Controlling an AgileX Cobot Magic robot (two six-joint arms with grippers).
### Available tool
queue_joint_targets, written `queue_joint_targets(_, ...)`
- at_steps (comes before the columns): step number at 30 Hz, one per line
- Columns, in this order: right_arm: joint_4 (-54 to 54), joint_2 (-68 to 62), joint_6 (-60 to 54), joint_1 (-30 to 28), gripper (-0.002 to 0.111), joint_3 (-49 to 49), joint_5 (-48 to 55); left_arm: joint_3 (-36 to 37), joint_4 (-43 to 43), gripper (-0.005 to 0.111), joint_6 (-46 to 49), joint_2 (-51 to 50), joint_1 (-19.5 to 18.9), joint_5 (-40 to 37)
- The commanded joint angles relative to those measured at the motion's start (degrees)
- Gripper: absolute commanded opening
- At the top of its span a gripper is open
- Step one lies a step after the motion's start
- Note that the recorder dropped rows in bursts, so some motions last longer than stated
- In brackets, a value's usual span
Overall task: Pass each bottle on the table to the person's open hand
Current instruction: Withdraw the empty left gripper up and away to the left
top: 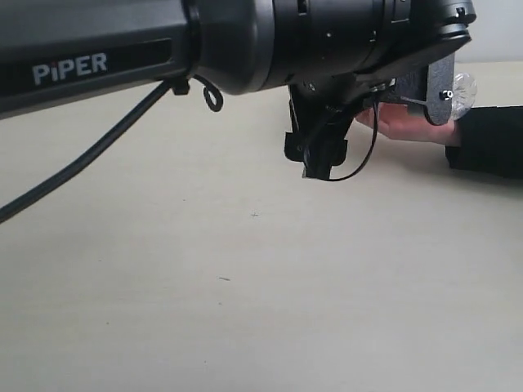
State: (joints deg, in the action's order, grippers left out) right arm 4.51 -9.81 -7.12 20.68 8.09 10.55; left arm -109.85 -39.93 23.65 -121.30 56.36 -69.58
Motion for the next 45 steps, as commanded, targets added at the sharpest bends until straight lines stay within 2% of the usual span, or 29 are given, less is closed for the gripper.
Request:
queue_joint_targets(1,-0.02,0.42,-0.3,0.03,0.0,-0.29,-0.33,0.01,-0.42,0.079,-3.96,0.8,0.36,-0.38)
queue_joint_targets(4,-0.02,0.42,-0.3,0.03,0.0,-0.29,-0.33,0.01,-0.42,0.053,-6.53,0.8,0.24,-0.38)
queue_joint_targets(6,-0.02,0.42,-0.3,0.03,0.0,-0.29,-0.33,0.01,-0.42,0.029,-8.6,0.8,0.14,-0.38)
queue_joint_targets(7,-0.02,0.42,-0.3,0.03,0.0,-0.29,-0.33,-0.11,-1.34,0.011,-10.0,0.8,0.14,-0.38)
queue_joint_targets(8,-0.02,0.42,-0.3,0.03,0.0,-0.29,-0.33,-0.11,-1.98,0.0,-11.23,0.8,0.14,-0.38)
queue_joint_targets(11,-0.02,0.42,-0.3,0.03,0.0,-0.29,-0.33,-0.11,-0.07,0.002,-21.07,0.8,-0.22,-0.38)
queue_joint_targets(14,-0.02,0.42,-0.3,0.03,0.0,-0.29,-0.33,-0.11,2.24,0.002,-20.93,0.8,-0.39,-0.38)
queue_joint_targets(19,-0.02,0.42,-0.3,0.03,0.0,-0.29,-0.33,0.5,-0.23,0.002,-32.51,1.05,-0.39,-0.38)
queue_joint_targets(23,-0.02,0.42,-0.3,0.03,0.0,-0.29,-0.33,4.68,-1.21,0.002,-41.37,2.93,-0.39,-0.38)
queue_joint_targets(27,-0.02,0.42,-0.3,0.03,0.0,-0.29,-0.33,13.35,-1.21,0.002,-47.31,7.5,-0.16,0.07)
queue_joint_targets(29,-0.16,0.42,-0.31,0.03,0.0,-0.29,-0.33,19.37,-1.21,0.002,-51.1,10.49,-0.16,2.77)
queue_joint_targets(36,-0.16,0.42,-0.31,0.03,0.0,-0.29,-0.33,42.39,-1.98,0.001,-64.83,25.94,1.04,19.3)
queue_joint_targets(41,-0.16,0.42,-0.31,0.03,0.0,-0.29,-0.33,56.06,-5.99,0.001,-74.11,39.37,6.3,29.32)
queue_joint_targets(45,-0.16,0.42,-0.31,0.03,0.0,-0.29,-0.33,61.9,-6.27,0.001,-79.04,49.04,11.27,30.33)
